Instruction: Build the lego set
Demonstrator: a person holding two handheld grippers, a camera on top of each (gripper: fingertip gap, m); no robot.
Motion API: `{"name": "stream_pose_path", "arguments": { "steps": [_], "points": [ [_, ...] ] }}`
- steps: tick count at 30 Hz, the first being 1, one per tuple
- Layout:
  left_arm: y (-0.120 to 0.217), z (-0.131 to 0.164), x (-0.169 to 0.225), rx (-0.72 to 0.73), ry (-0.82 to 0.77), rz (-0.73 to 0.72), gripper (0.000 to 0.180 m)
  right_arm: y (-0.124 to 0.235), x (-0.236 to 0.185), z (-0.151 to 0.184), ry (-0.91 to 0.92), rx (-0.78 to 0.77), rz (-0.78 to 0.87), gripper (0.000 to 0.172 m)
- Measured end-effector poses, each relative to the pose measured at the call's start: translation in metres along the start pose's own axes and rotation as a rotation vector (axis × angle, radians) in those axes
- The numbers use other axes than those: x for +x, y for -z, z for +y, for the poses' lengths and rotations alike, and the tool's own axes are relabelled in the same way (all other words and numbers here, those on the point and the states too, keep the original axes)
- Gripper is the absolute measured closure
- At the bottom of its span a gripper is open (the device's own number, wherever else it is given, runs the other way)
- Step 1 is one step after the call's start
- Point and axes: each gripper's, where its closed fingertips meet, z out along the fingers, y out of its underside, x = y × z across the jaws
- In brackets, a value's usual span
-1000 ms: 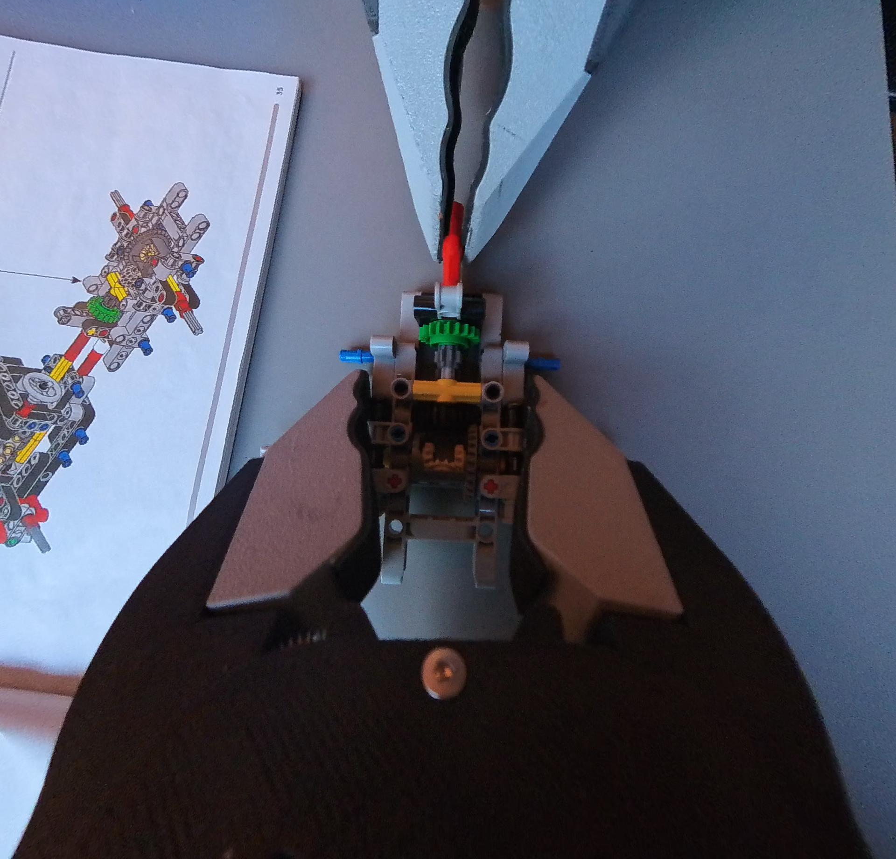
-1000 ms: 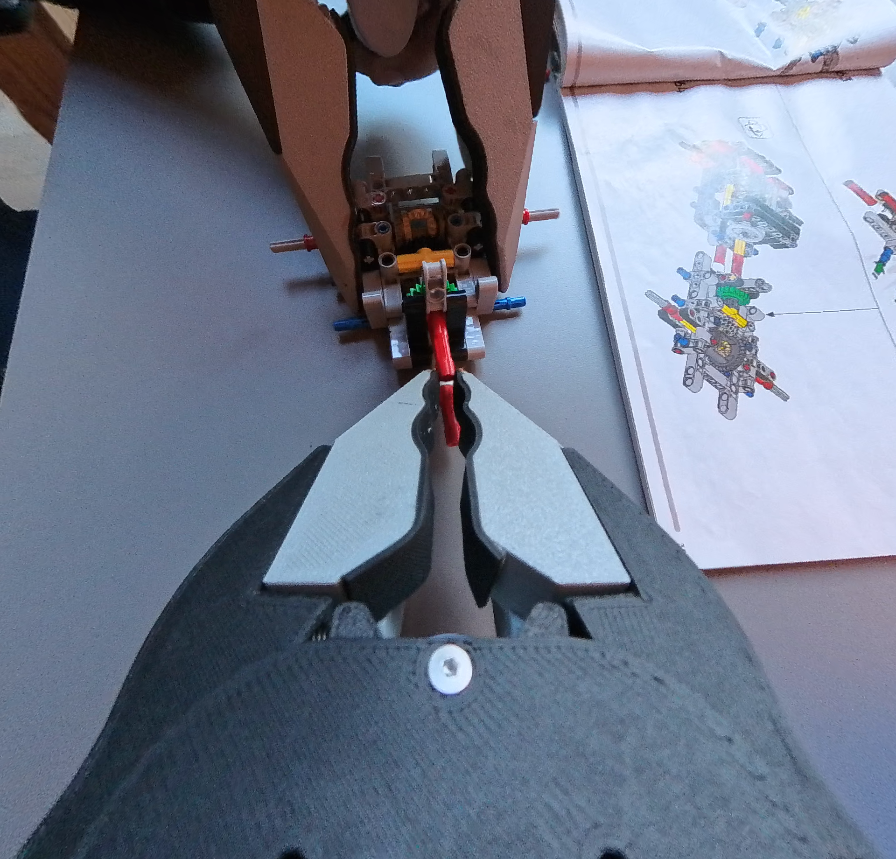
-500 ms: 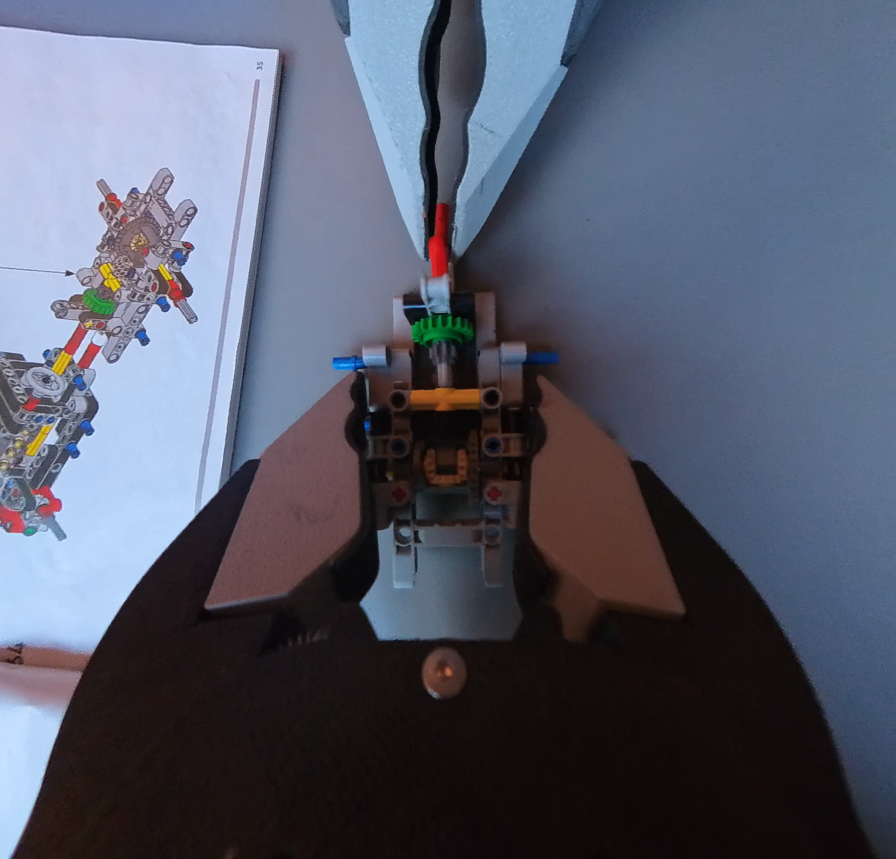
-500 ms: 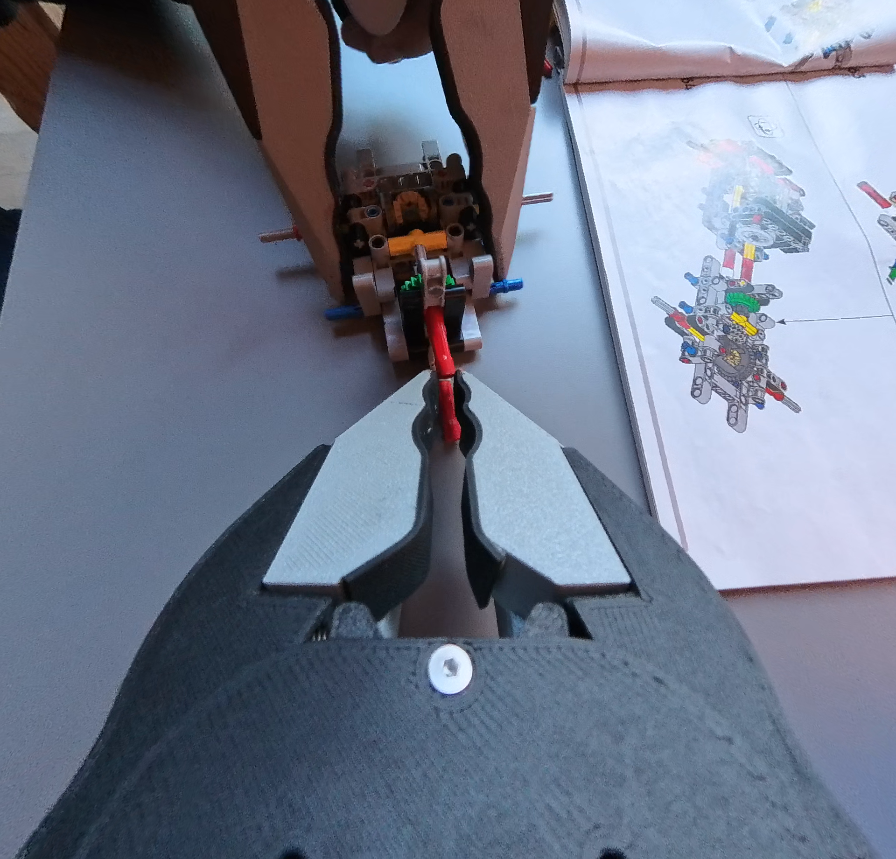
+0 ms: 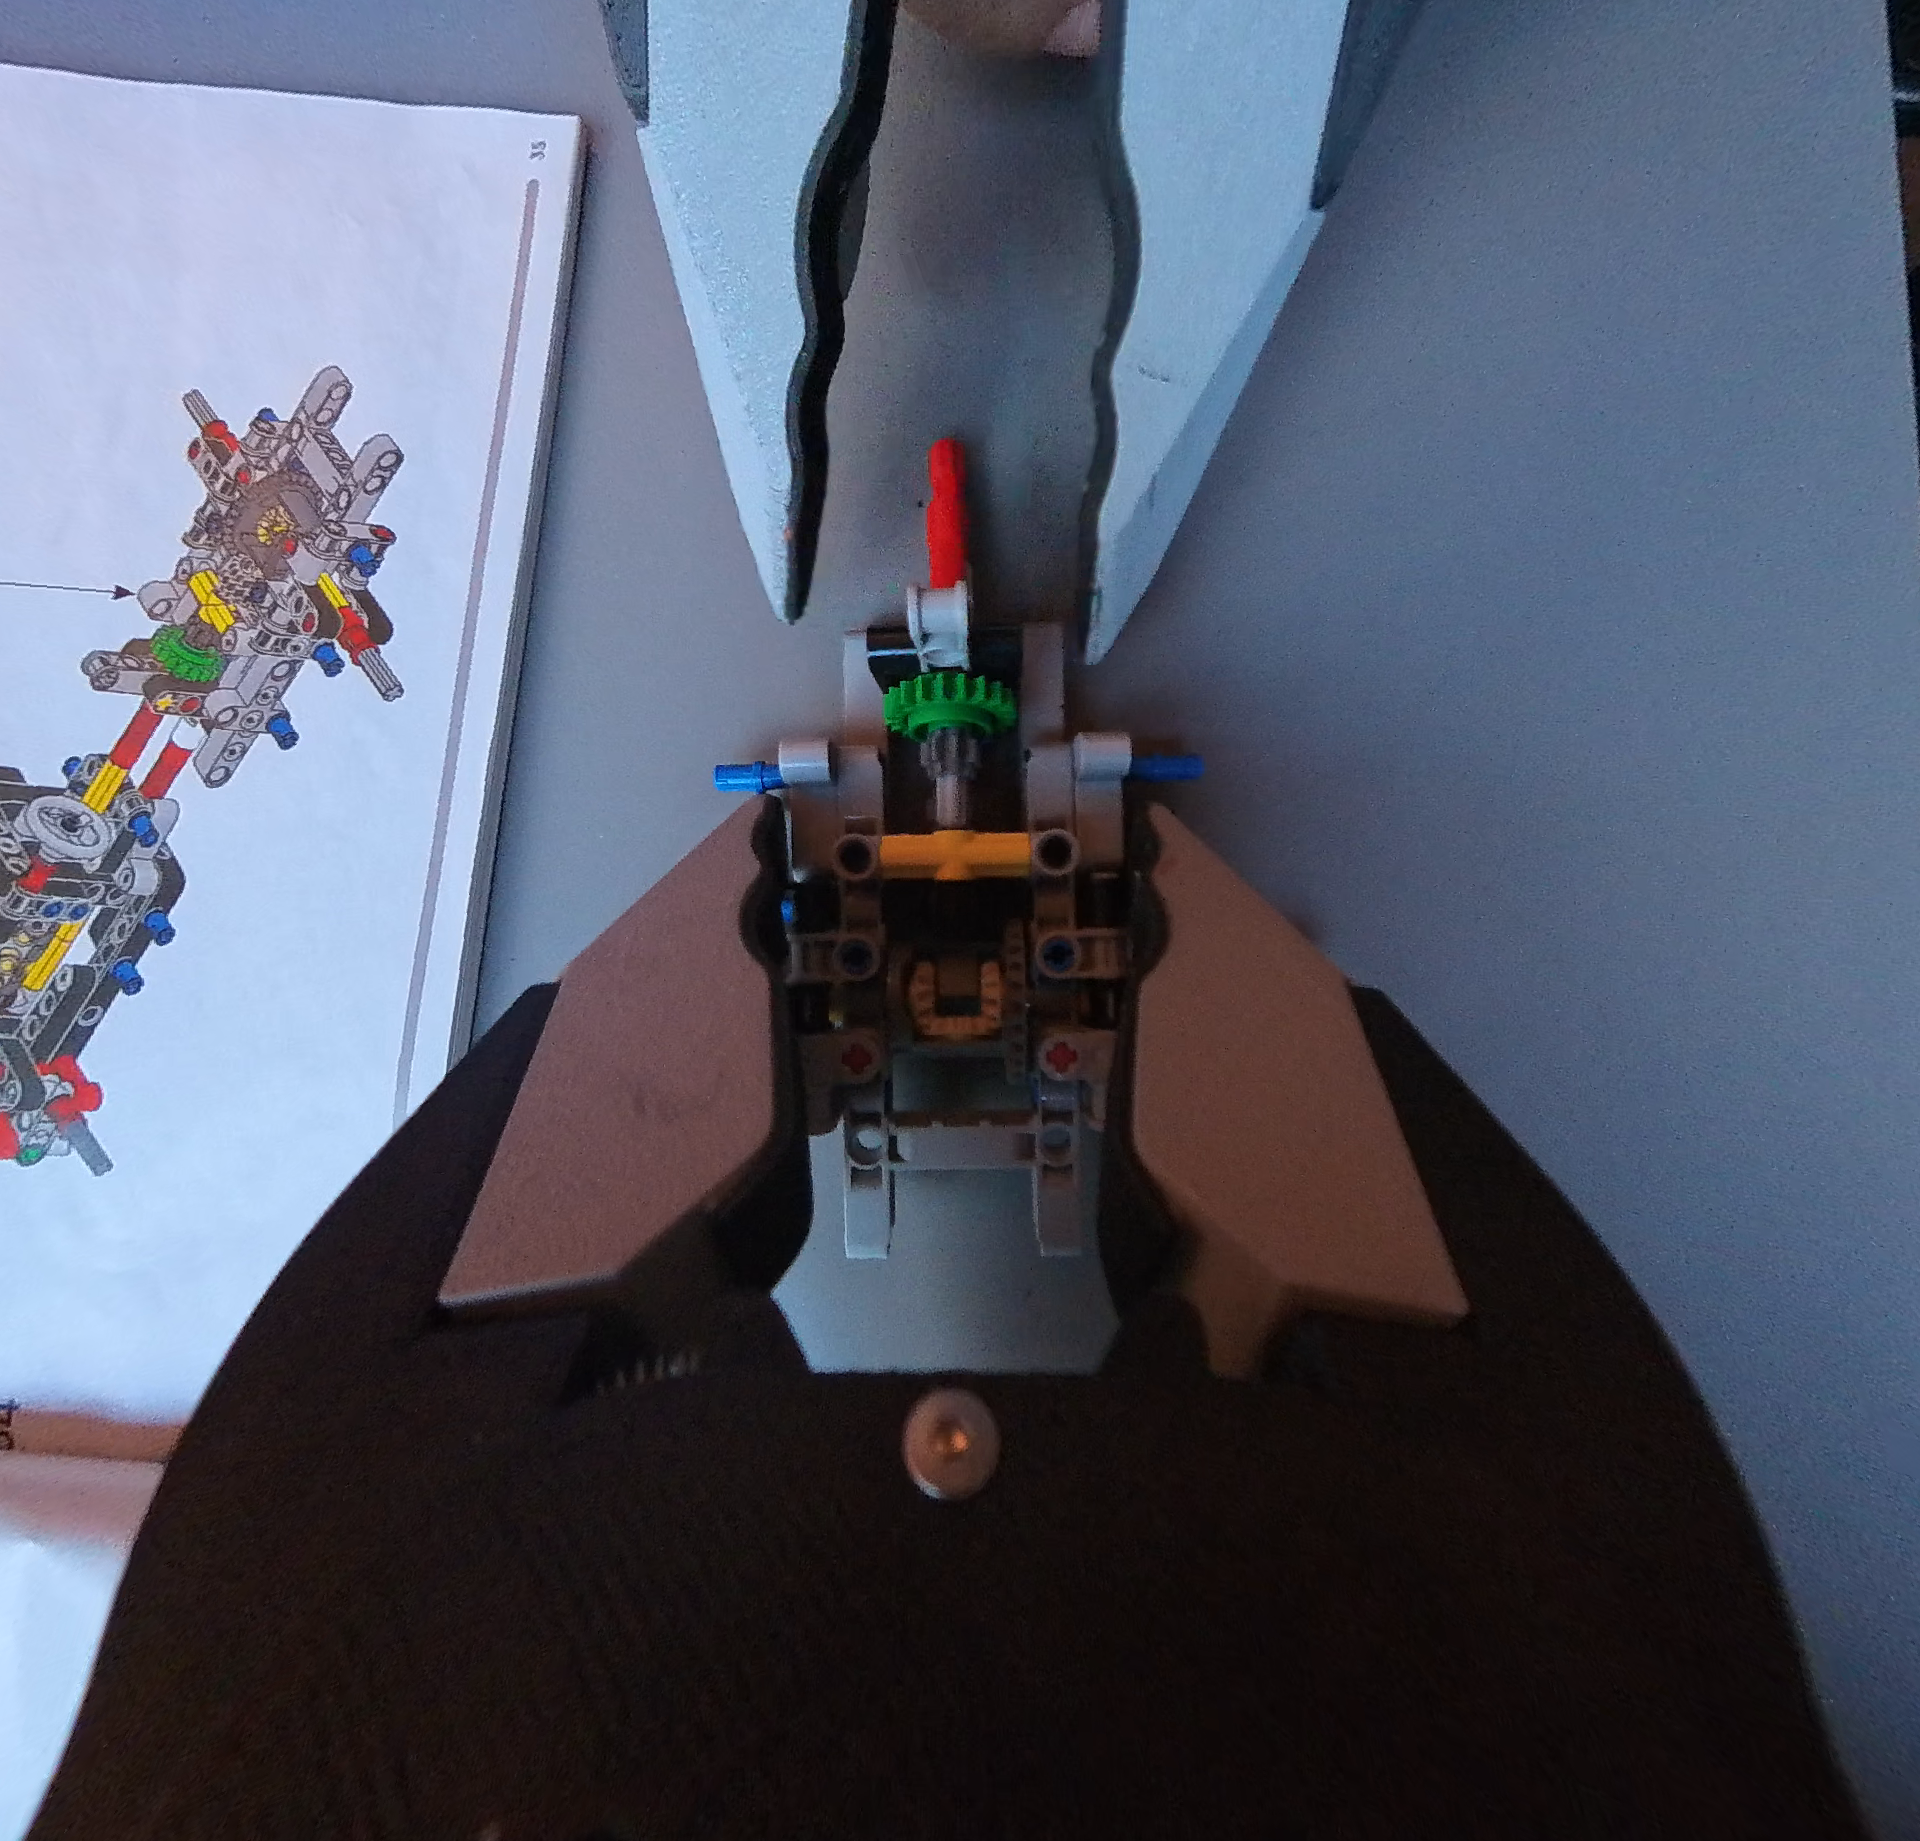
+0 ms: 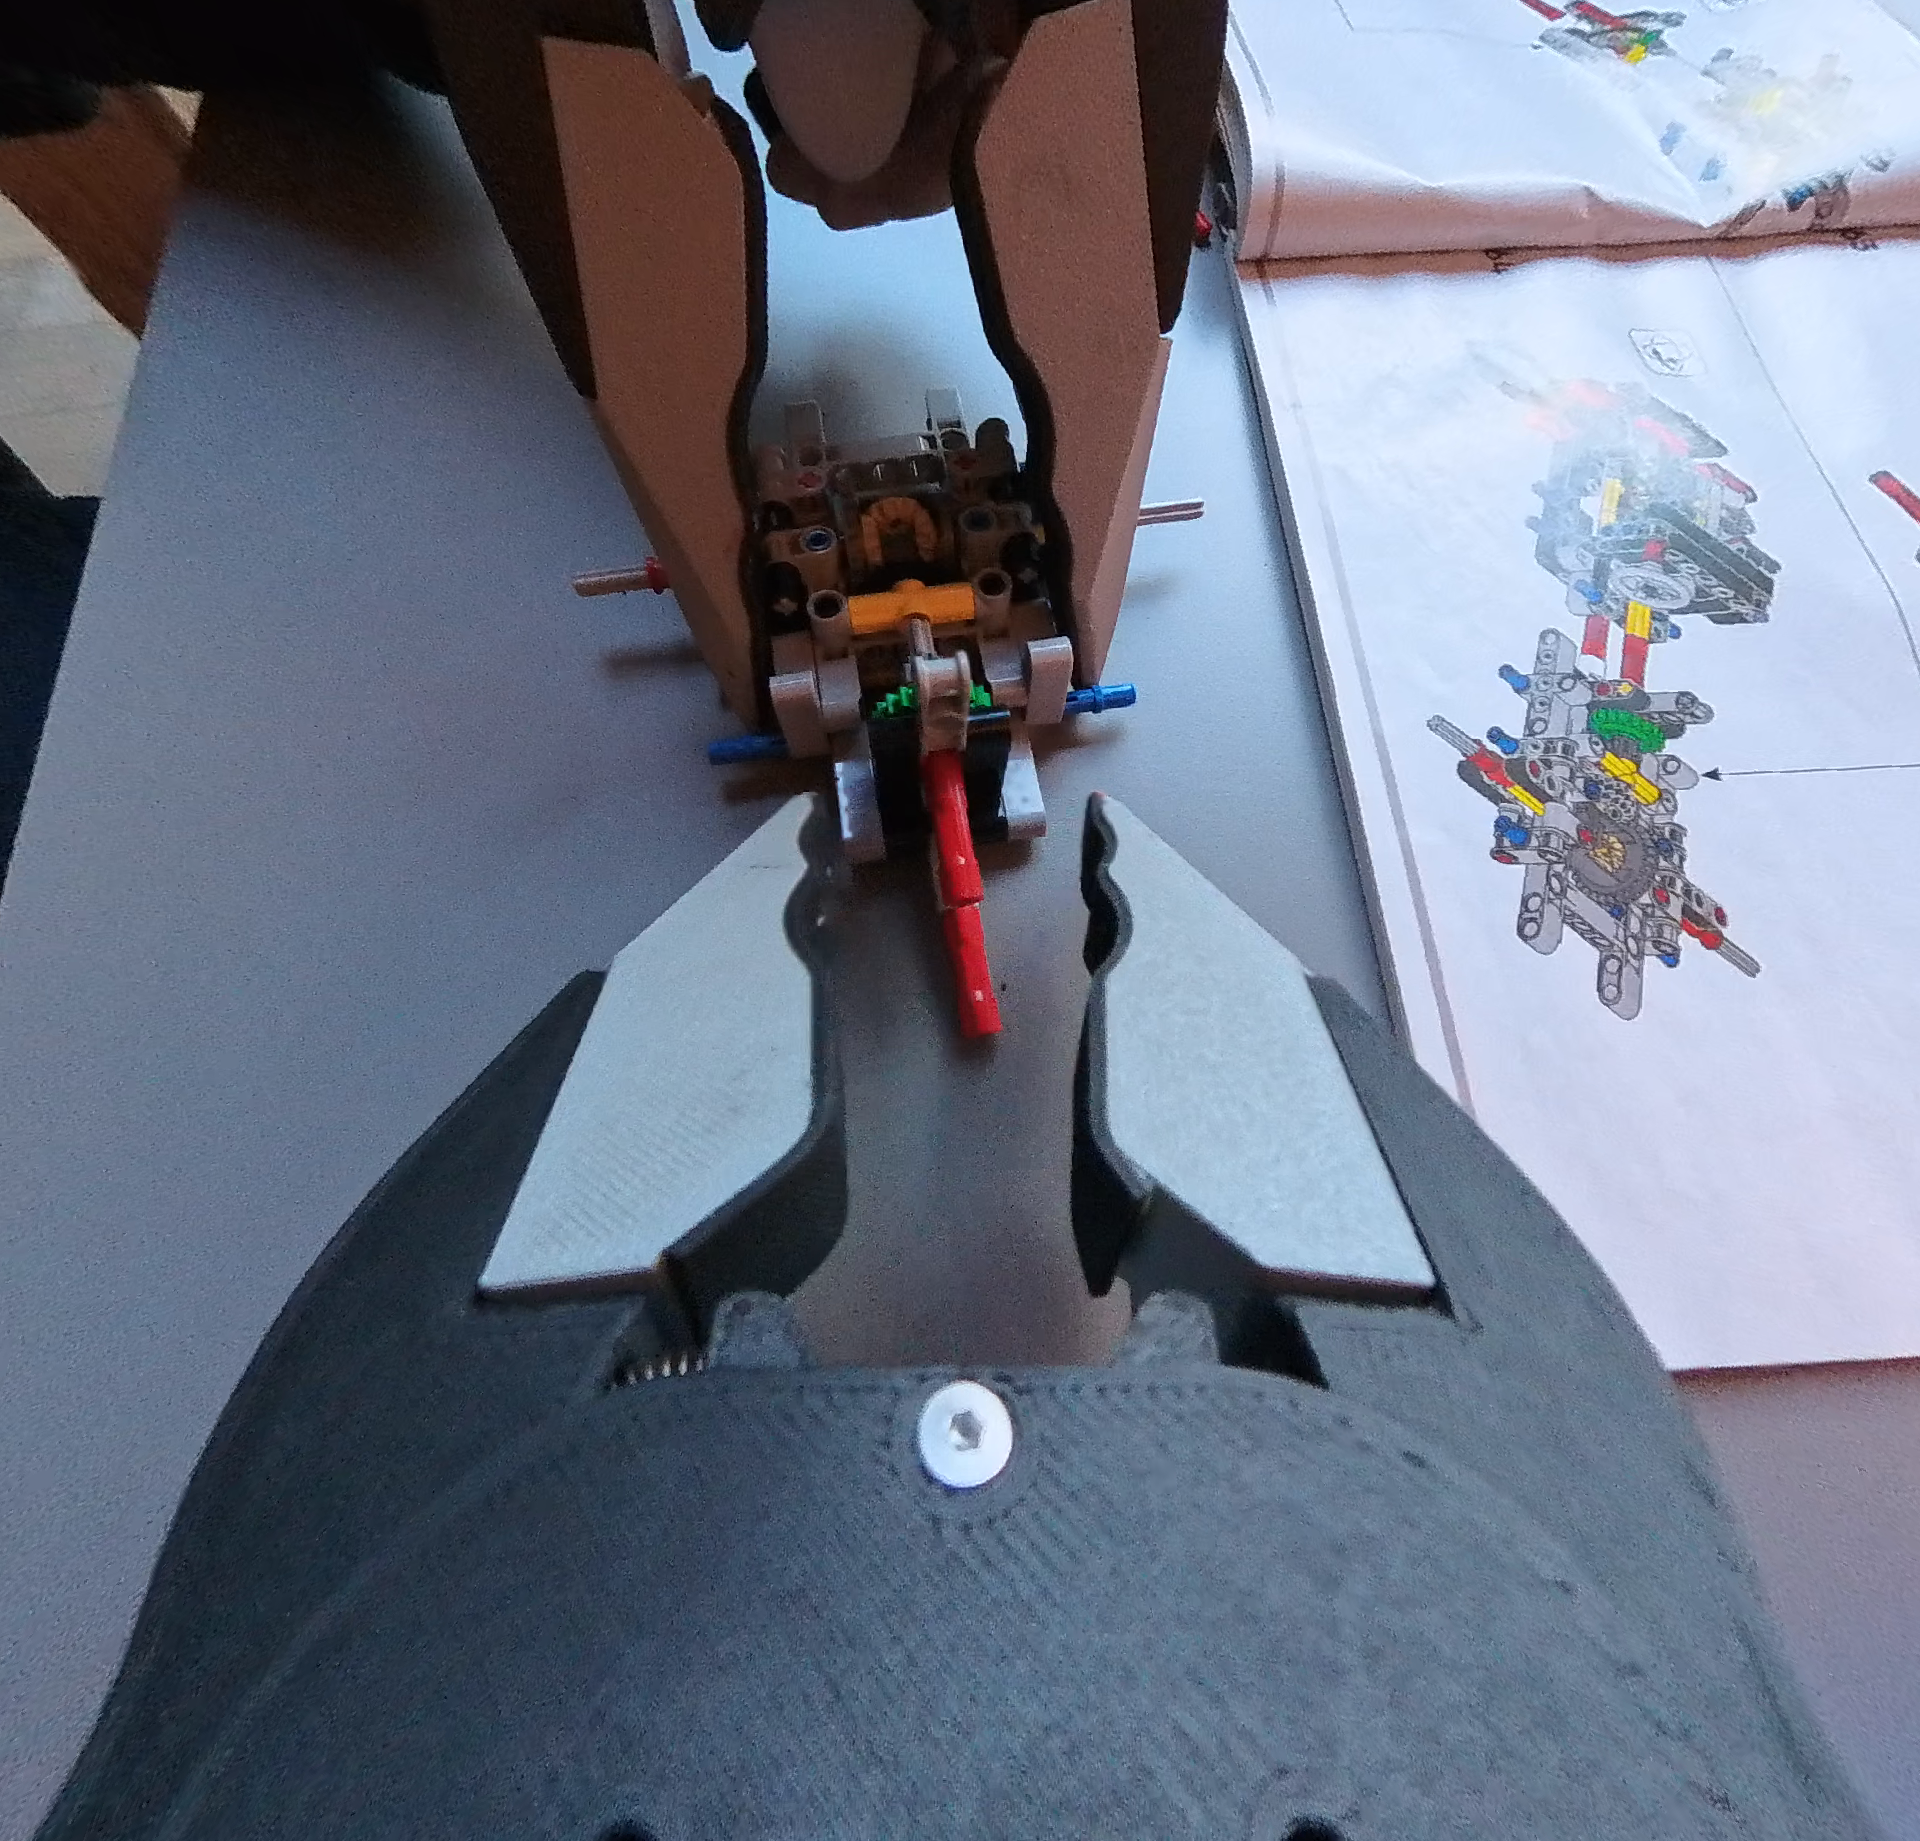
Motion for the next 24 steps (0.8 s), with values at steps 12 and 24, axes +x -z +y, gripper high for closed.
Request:
{"name": "stream_pose_path", "arguments": {
  "steps": [12, 24],
  "points": [
    [0.001, 0.002, 0.000, 0.001, -0.003, 0.002, 0.118, 0.000, 0.001, 0.008, 0.024, -0.071, 0.045, 0.125],
    [0.001, 0.001, -0.001, 0.008, -0.002, 0.002, 0.119, 0.011, 0.003, 0.014, 0.071, -0.095, 0.065, 0.170]
  ]
}}
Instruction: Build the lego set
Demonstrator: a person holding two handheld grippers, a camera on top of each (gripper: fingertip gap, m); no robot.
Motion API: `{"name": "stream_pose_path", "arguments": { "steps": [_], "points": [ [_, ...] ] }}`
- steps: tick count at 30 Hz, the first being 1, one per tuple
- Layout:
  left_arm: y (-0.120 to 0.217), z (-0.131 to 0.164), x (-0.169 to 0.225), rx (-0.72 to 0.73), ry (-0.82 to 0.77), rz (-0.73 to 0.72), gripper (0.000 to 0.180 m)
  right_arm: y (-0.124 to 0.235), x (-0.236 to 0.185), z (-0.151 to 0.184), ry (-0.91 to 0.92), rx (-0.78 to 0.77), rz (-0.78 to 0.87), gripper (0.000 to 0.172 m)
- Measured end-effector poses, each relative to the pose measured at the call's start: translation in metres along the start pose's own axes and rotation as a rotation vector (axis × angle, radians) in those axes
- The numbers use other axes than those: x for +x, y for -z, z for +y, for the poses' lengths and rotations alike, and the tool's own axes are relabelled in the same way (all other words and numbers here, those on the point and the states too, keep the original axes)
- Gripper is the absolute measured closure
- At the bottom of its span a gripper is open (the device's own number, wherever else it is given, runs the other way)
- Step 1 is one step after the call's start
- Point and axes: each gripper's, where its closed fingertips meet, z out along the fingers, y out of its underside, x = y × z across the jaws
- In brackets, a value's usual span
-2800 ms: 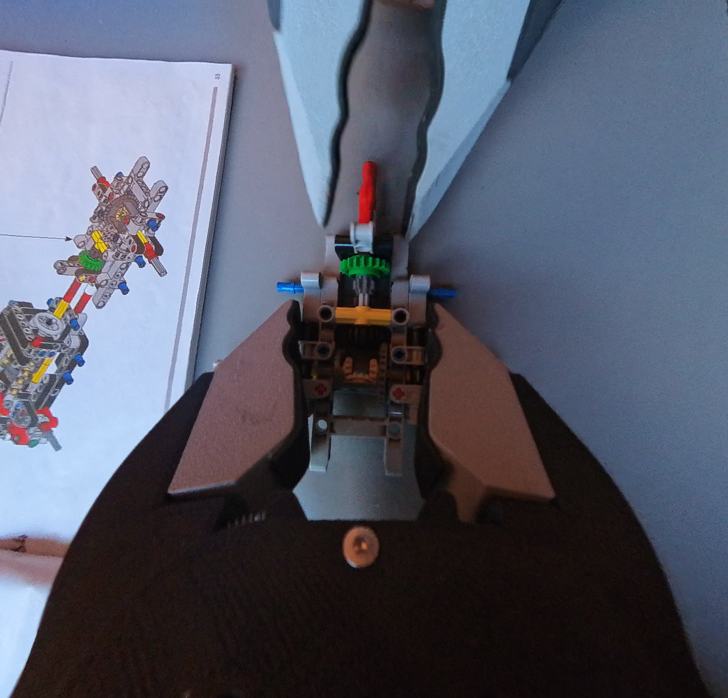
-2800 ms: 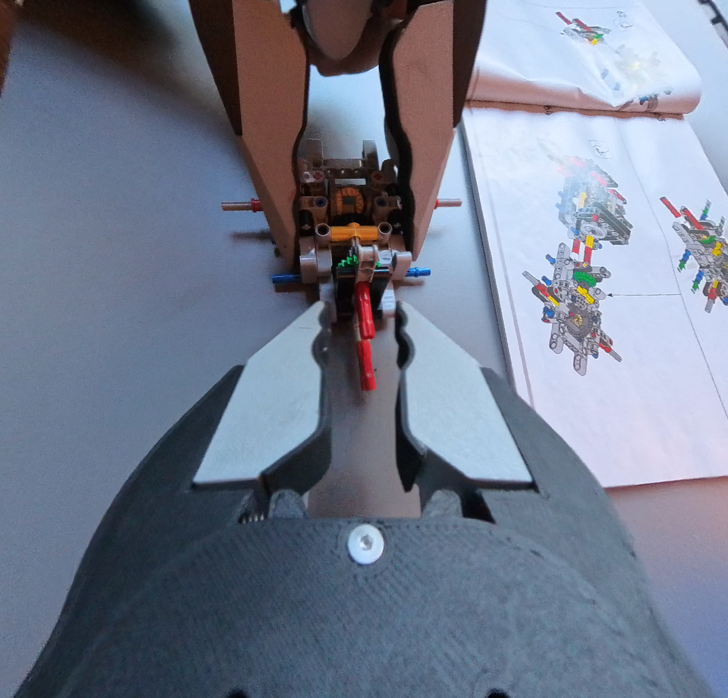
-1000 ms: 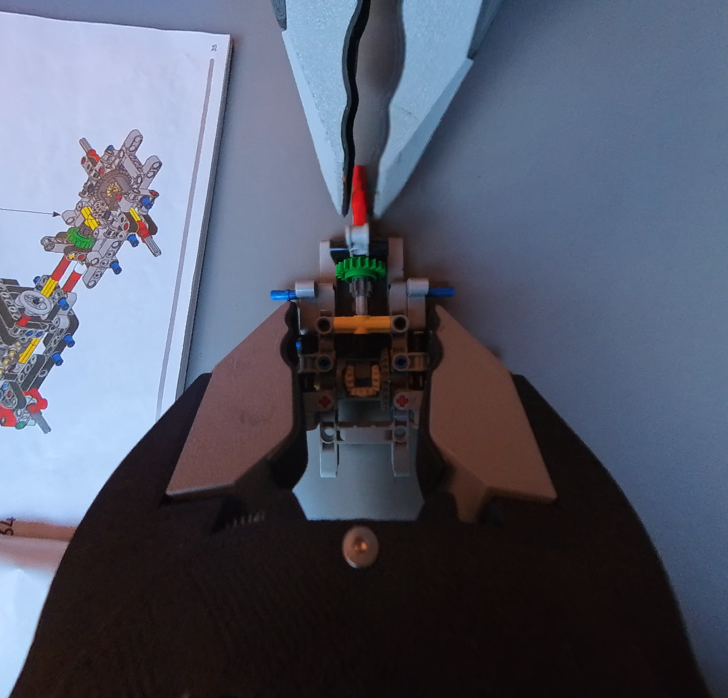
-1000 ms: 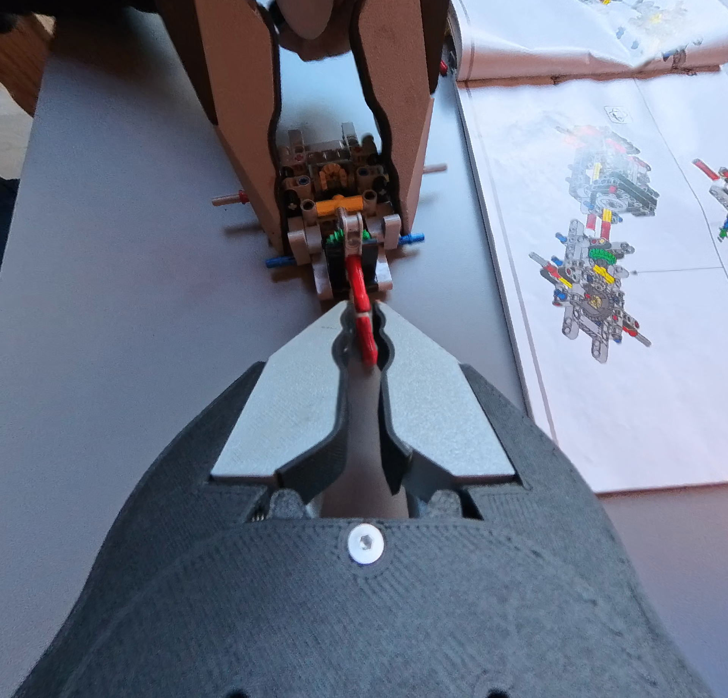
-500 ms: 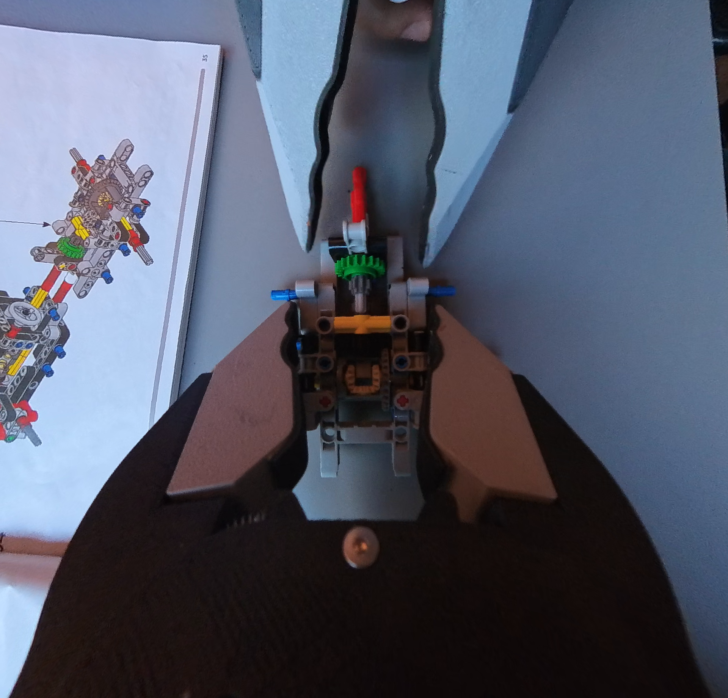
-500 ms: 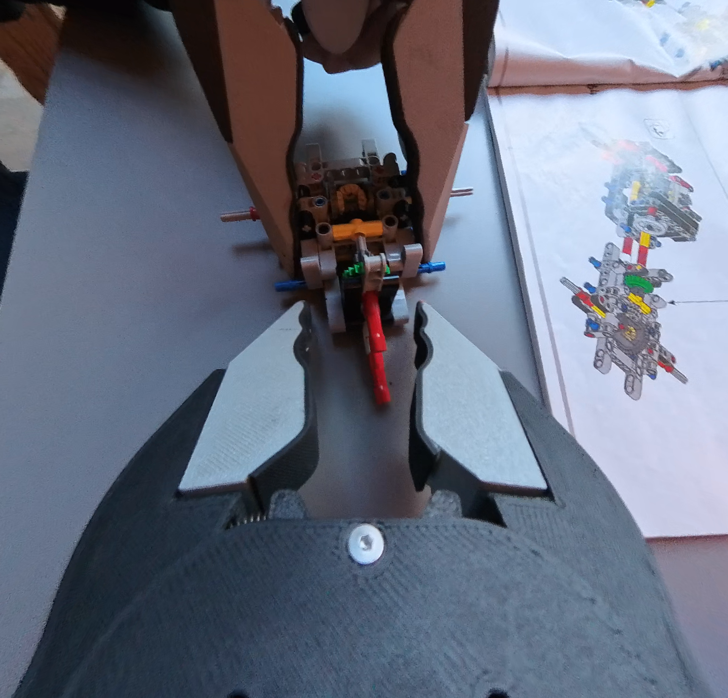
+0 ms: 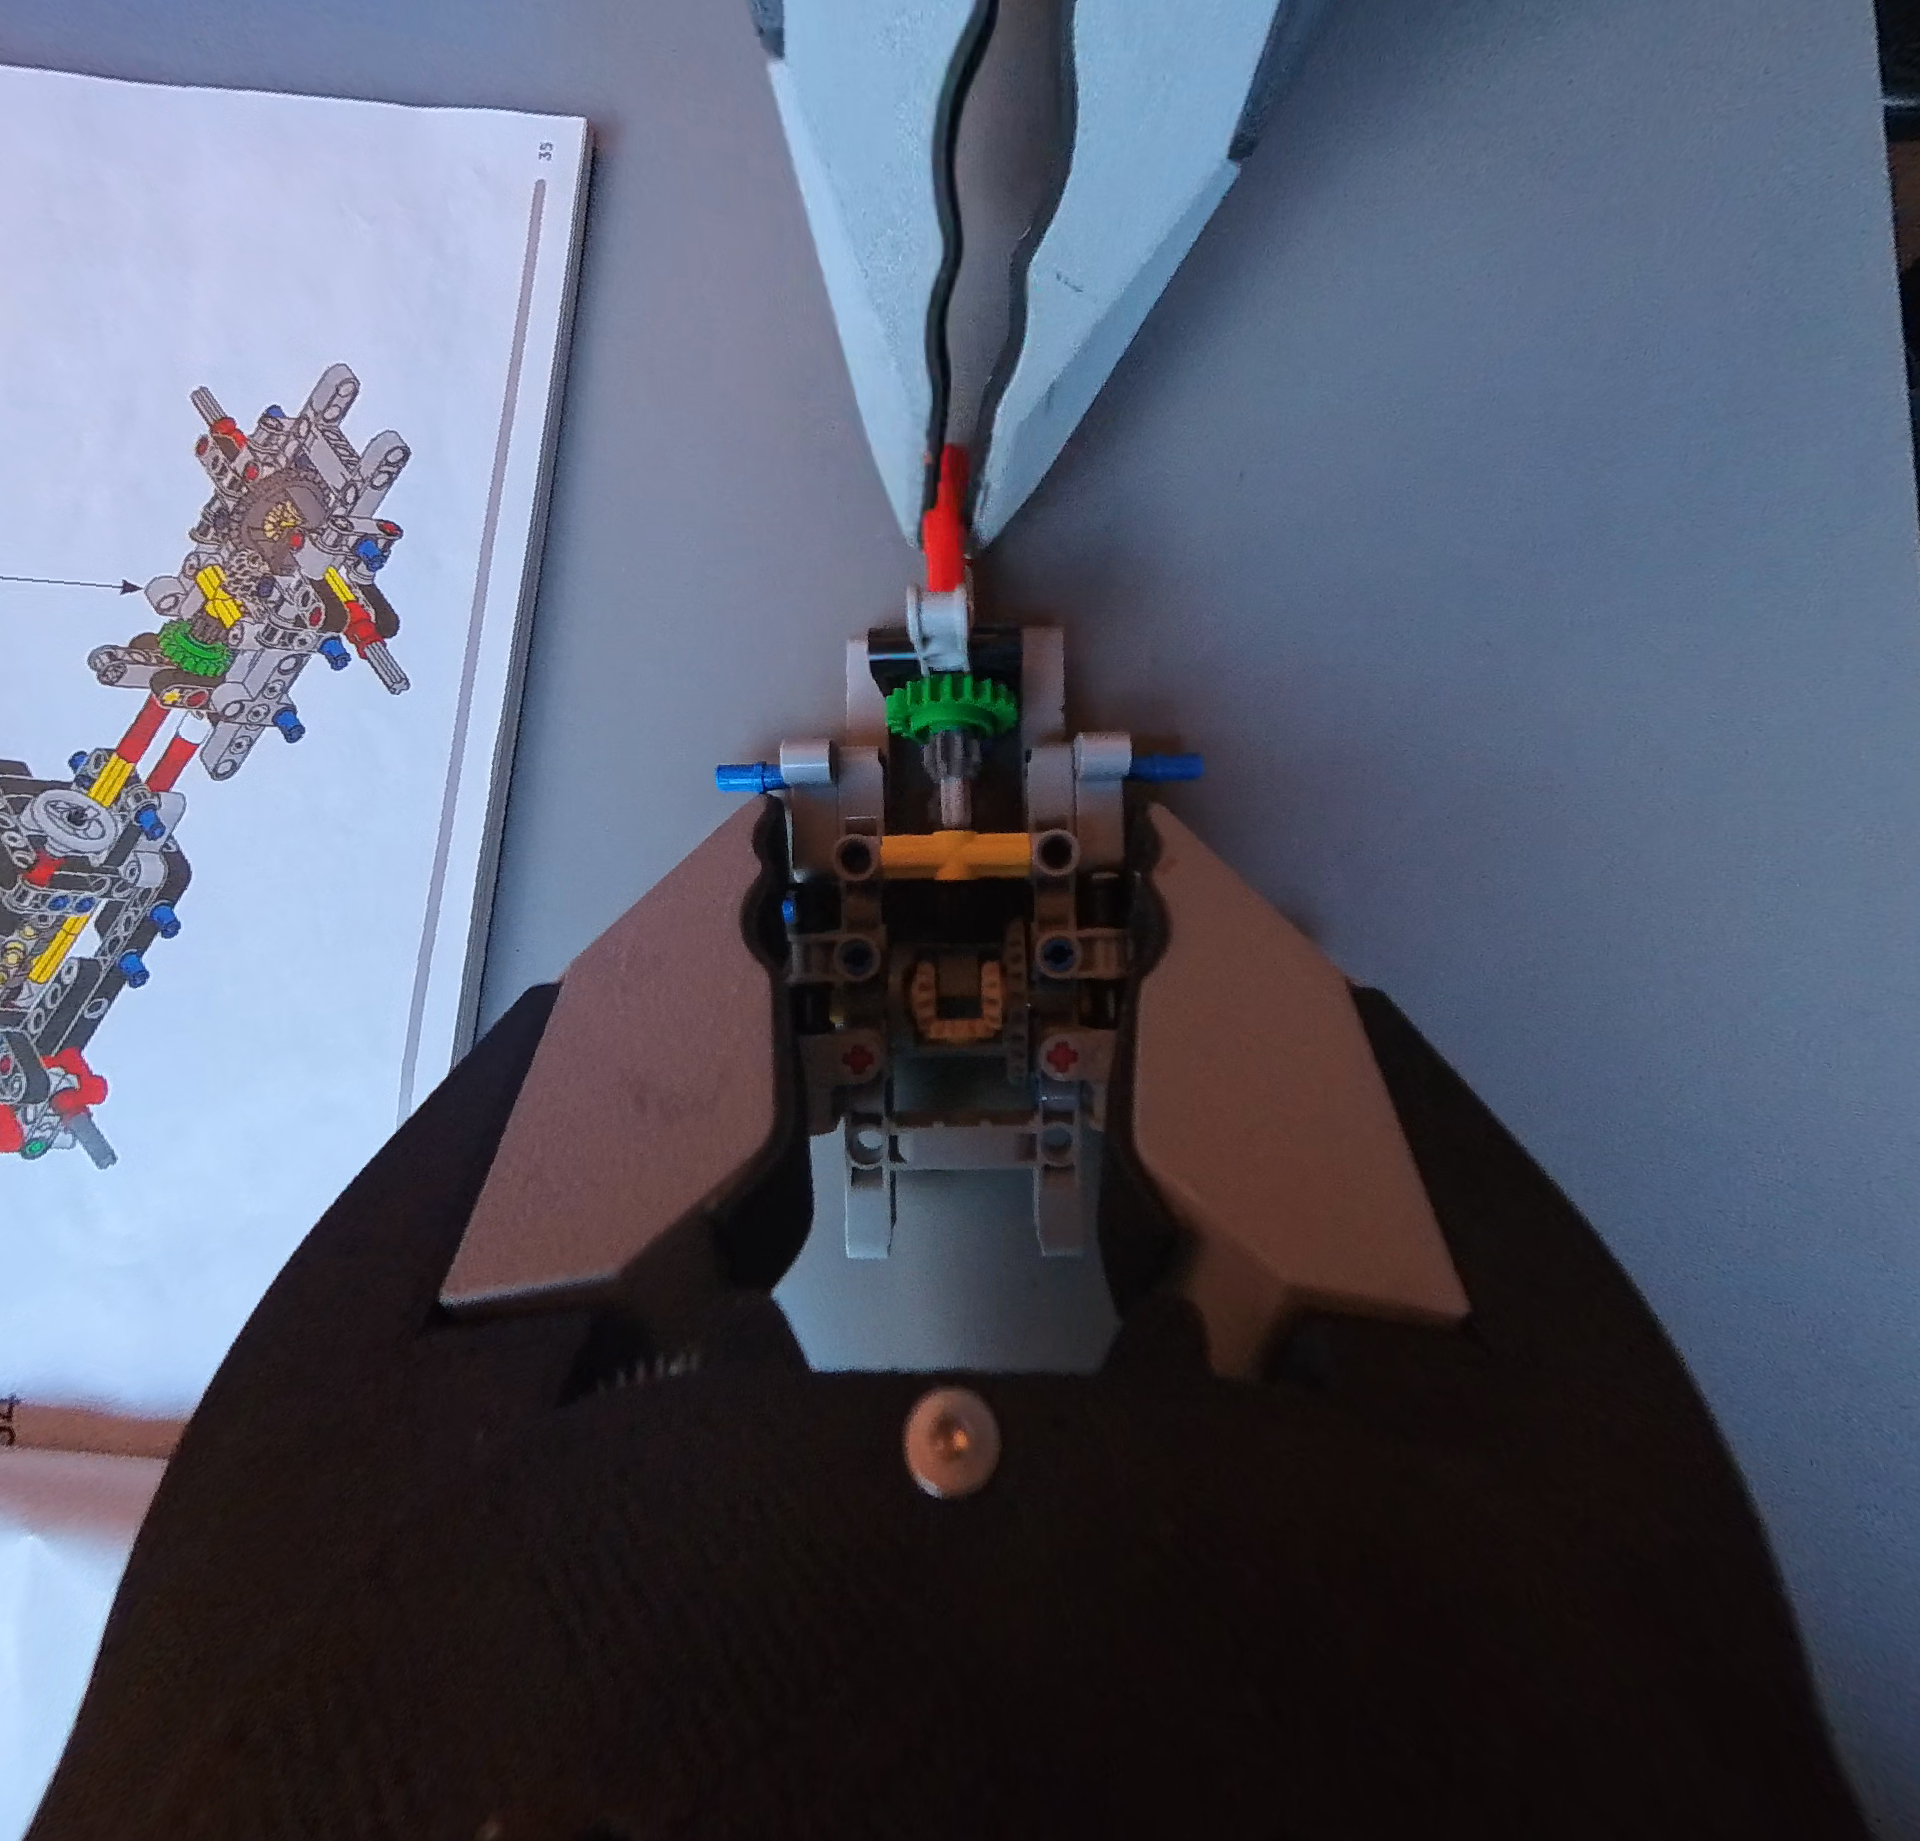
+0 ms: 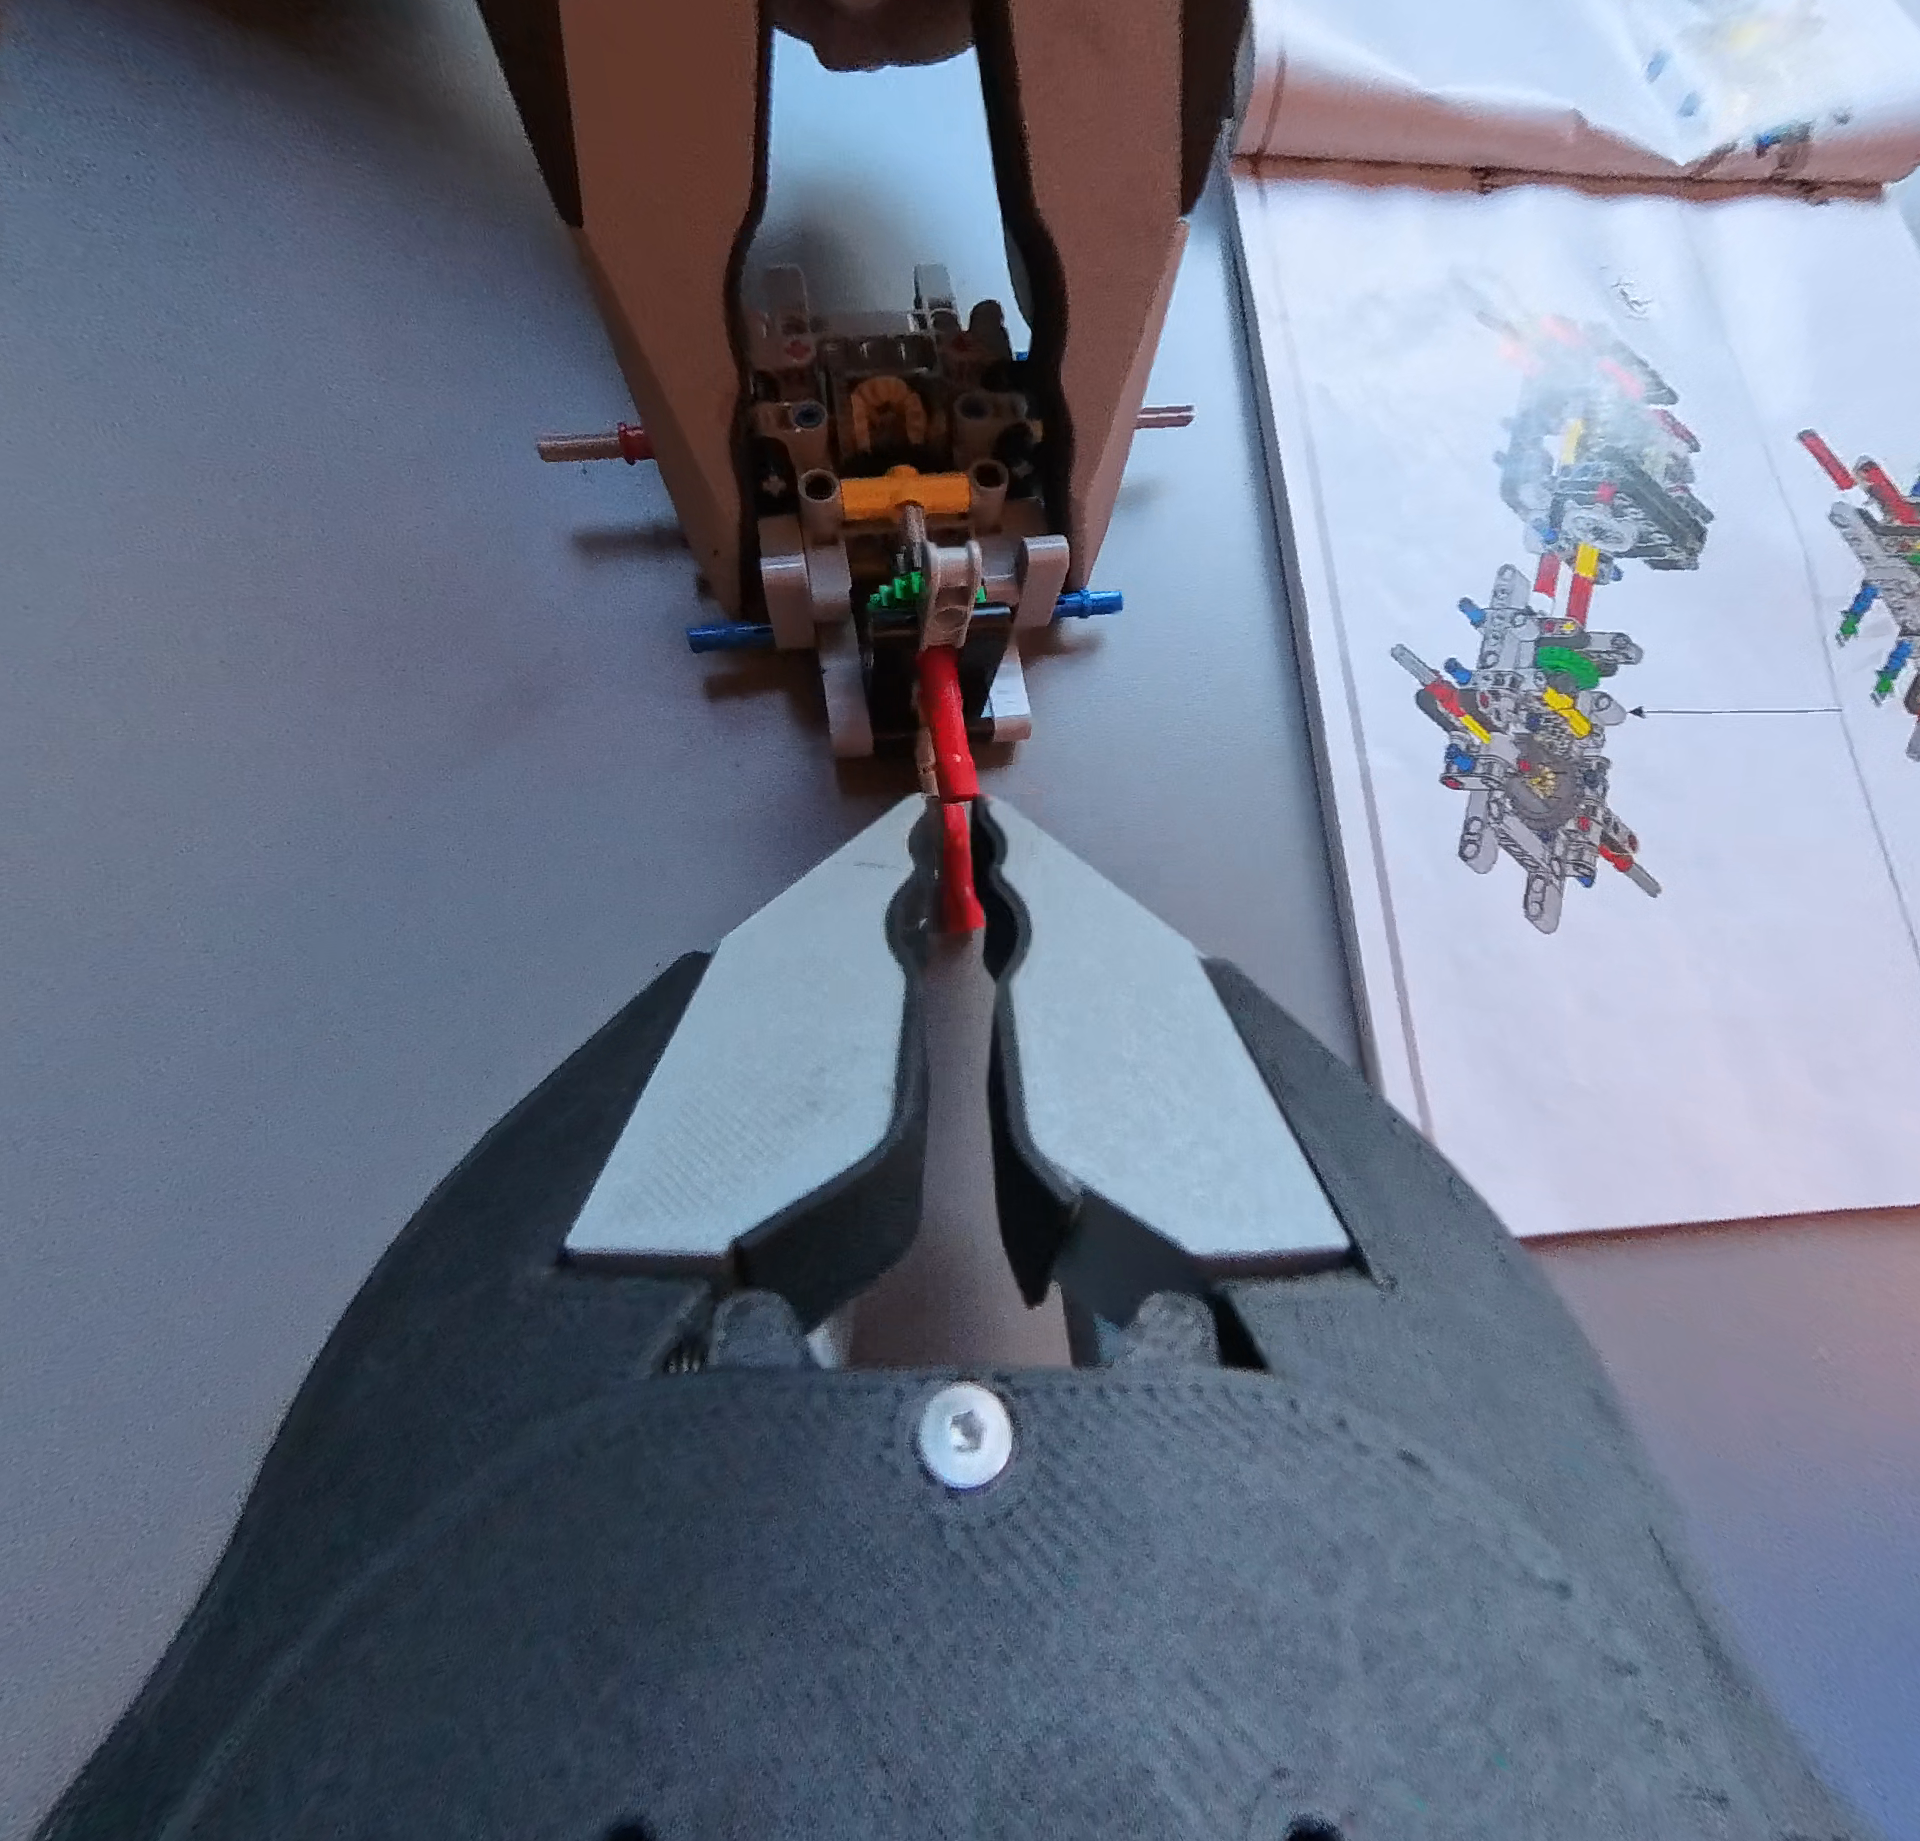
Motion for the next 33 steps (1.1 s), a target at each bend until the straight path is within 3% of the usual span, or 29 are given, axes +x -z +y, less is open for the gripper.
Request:
{"name": "stream_pose_path", "arguments": {
  "steps": [10, 19, 22, 27, 31, 33],
  "points": [
    [-0.002, -0.002, -0.001, -0.032, 0.004, -0.010, 0.119, 0.008, 0.003, -0.012, -0.001, 0.037, 0.021, 0.171],
    [-0.002, -0.003, 0.000, -0.015, 0.005, 0.004, 0.119, 0.008, -0.002, -0.013, -0.134, 0.137, -0.119, 0.171],
    [-0.002, -0.002, 0.000, -0.015, 0.011, 0.001, 0.119, 0.007, -0.001, -0.013, -0.098, 0.128, -0.082, 0.172],
    [0.000, -0.001, -0.008, -0.006, 0.051, -0.031, 0.119, 0.004, 0.007, -0.018, -0.244, 0.168, -0.085, 0.171],
    [0.000, -0.001, -0.013, -0.008, 0.100, -0.063, 0.119, 0.002, 0.015, -0.017, -0.271, 0.159, 0.032, 0.171],
    [-0.001, -0.002, -0.018, -0.008, 0.133, -0.091, 0.119, 0.001, 0.011, -0.020, -0.250, 0.149, 0.072, 0.146]
  ]
}}
